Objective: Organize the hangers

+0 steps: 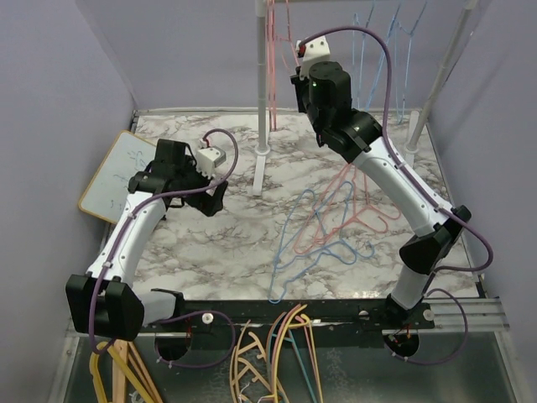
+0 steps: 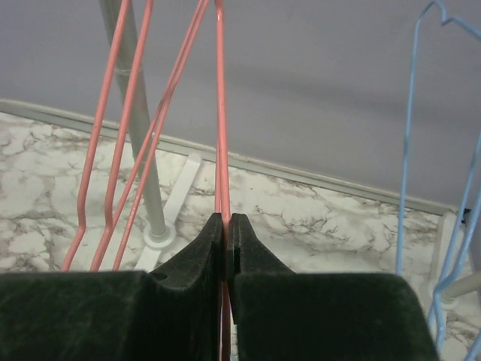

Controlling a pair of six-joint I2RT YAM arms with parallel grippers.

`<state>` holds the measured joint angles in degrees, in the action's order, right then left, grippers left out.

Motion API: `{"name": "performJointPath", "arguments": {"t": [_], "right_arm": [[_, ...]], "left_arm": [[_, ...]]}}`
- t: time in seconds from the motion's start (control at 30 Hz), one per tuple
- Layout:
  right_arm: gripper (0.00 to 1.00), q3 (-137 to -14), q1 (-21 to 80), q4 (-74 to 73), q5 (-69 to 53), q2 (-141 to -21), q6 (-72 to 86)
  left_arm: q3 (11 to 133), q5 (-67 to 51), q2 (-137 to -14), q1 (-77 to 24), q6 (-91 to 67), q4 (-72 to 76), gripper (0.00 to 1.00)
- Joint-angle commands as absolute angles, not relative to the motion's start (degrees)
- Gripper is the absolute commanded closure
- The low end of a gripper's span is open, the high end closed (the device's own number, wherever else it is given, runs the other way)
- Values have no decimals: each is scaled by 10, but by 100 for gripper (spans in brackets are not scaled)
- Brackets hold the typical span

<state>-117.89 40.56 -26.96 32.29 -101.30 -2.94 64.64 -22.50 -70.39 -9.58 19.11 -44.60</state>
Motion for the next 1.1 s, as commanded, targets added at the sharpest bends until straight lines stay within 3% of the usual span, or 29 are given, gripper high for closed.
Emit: {"name": "performJointPath", "arguments": {"t": [0.0,0.13,0.2,0.33,0.4,0.7,0.83,1.07], "right_arm": [[99,-1175,410,-270,260,-1010,-1],[97,-1170,410,-277,205,-1002,9],[86,-1166,410,-281,189,-995,15],[24,-1182,410,-319,188,-985,14],[2,-1177,410,-334,209,-965,11],[0,-1023,410,-355,246,-709,68],[0,-954,410,-390,302,-601,98],[0,-902,410,-472,372,-490,172]], "left_arm": [[630,-207,-712,-112,211,-458,1],[612,-125,-730,-149,230,-463,1],[600,-92,-734,-169,240,-461,1],[606,-115,-744,-201,257,-486,1],[622,-139,-753,-221,267,-499,1],[749,-213,-892,-324,245,-518,1],[859,-252,-996,-366,180,-525,1],[1023,-193,-1100,-451,49,-449,1]]}}
